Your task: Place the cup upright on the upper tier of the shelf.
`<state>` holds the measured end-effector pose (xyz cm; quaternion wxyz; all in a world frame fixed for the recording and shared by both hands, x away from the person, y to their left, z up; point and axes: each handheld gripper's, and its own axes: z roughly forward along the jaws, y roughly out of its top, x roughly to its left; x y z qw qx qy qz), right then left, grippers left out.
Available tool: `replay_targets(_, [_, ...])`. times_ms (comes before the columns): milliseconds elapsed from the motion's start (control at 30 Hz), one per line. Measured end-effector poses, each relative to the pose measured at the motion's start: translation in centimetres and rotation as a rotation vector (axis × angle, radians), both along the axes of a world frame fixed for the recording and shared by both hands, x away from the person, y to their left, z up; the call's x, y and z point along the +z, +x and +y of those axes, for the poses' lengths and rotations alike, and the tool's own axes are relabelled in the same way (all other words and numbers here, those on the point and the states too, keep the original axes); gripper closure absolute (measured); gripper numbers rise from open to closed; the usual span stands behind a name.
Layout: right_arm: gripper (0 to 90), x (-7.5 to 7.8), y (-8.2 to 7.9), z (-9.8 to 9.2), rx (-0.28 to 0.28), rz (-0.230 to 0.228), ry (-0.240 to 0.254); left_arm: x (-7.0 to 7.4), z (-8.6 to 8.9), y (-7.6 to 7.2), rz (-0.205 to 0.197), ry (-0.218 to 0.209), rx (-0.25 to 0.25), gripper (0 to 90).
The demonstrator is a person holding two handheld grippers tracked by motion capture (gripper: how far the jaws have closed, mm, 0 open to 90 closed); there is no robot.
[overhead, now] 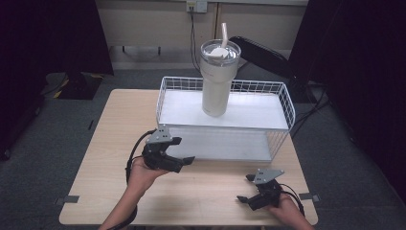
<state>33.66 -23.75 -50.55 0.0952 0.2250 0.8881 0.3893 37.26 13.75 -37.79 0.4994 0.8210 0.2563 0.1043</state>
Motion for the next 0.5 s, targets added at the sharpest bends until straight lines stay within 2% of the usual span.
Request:
replay_targets(300, [13.1, 0.0, 0.0, 0.0, 0.0, 0.0, 0.0, -0.9, 0.8, -0.4, 0.011, 0.011, 0.012, 15.5])
replay_targets(500, [13.1, 0.0, 0.0, 0.0, 0.0, 0.0, 0.0, -1.6, 1.5, -0.6, 0.023, 0.003, 0.025, 15.5])
